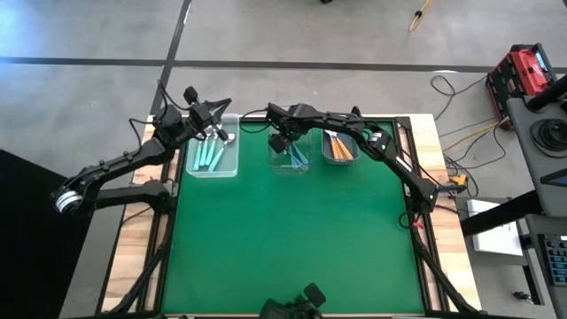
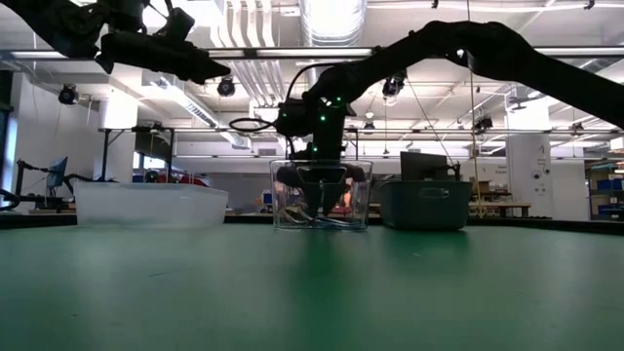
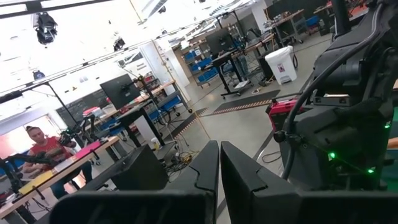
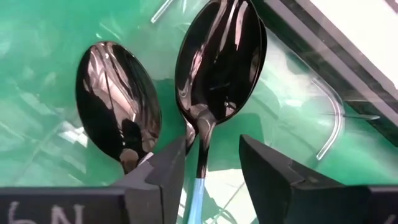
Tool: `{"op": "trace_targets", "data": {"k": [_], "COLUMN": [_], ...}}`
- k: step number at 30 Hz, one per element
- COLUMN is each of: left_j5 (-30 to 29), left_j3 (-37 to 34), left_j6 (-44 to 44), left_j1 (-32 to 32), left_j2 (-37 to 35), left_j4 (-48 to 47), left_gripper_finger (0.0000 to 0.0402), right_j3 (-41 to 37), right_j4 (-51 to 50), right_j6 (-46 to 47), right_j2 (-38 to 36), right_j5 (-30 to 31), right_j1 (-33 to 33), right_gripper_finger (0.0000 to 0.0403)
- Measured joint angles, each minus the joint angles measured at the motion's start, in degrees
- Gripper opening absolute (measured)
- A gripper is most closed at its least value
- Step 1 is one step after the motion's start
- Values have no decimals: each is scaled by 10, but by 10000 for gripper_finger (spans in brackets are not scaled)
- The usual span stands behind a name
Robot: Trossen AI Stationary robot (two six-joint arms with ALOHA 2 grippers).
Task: Sort silverware by color (type)
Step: Put the blue spoon into the transparent bin
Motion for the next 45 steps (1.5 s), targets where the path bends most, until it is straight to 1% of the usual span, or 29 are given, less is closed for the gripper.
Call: {"op": "trace_targets", "data": {"k": [5,13,16,21,23,28,34,37,41,45], "left_j5": [0,0,0,0,0,0,0,0,0,0], "left_j3": [0,0,0,0,0,0,0,0,0,0], "left_j6": [0,0,0,0,0,0,0,0,0,0], "left_j1": [0,0,0,0,0,0,0,0,0,0], "left_j2": [0,0,0,0,0,0,0,0,0,0], "left_j4": [0,0,0,1,1,1,1,1,1,0], "left_gripper_finger": [0,0,0,0,0,0,0,0,0,0], "right_j3": [-3,-21,-21,-22,-21,-6,11,23,36,40], "right_j4": [5,21,21,21,20,13,2,-23,-61,-94], "right_j6": [-10,-11,-12,-7,7,43,65,76,91,124], "right_j2": [0,-1,-1,-1,-1,-1,-6,-11,-16,-20], "right_j5": [0,-15,-15,-16,-16,-10,-9,2,36,39], "right_j1": [-1,-4,-4,-4,-4,-5,-4,-4,-4,-6], "right_gripper_finger": [137,108,87,30,15,13,12,12,12,12]}}
